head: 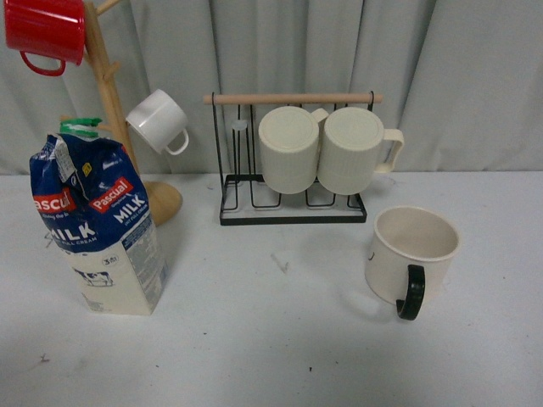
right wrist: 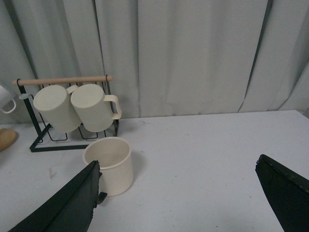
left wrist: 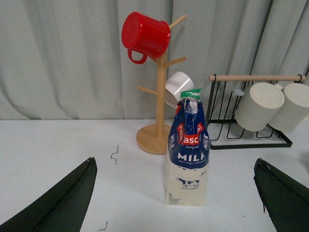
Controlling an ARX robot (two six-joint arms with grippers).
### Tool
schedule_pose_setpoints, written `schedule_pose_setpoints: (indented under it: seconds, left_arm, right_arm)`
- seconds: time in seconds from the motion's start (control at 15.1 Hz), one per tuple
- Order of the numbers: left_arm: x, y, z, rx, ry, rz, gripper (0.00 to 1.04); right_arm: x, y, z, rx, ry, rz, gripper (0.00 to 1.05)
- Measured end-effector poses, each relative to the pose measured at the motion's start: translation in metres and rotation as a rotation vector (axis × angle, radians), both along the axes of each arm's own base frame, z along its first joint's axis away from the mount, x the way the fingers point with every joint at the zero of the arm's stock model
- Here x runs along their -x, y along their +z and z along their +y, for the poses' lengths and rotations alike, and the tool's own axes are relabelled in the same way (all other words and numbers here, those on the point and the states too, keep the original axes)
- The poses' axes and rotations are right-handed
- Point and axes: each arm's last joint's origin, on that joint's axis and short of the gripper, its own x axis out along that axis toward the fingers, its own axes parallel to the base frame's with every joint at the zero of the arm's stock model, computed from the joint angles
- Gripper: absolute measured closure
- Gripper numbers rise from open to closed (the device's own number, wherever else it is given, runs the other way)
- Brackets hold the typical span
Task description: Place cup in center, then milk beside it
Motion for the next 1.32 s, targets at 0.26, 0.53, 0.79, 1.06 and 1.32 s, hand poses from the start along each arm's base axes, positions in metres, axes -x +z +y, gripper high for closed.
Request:
schedule_pose_setpoints:
  seconds: [0.26,0.53,0.79,1.06,1.32]
  left_arm:
    - [0.000,0.000,0.000,0.000,0.000,0.000,0.07]
    - [0.000,0.000,0.000,0.000,0.000,0.000,0.07]
    - [0.000,0.000,0.000,0.000,0.000,0.000,0.07]
    - [0.000,0.000,0.000,0.000,0.000,0.000,0.07]
    - [0.000,0.000,0.000,0.000,0.001,0.000,0.07]
  right_arm:
    - [0.000,0.000,0.000,0.000,0.000,0.000,0.06]
    - [0.000,0.000,0.000,0.000,0.000,0.000,0.06]
    - [0.000,0.000,0.000,0.000,0.000,0.000,0.06]
    - [0.000,0.000,0.000,0.000,0.000,0.000,0.06]
    - [-0.051,0.026,-0.004,-0.045,0.216,0.001,0.06]
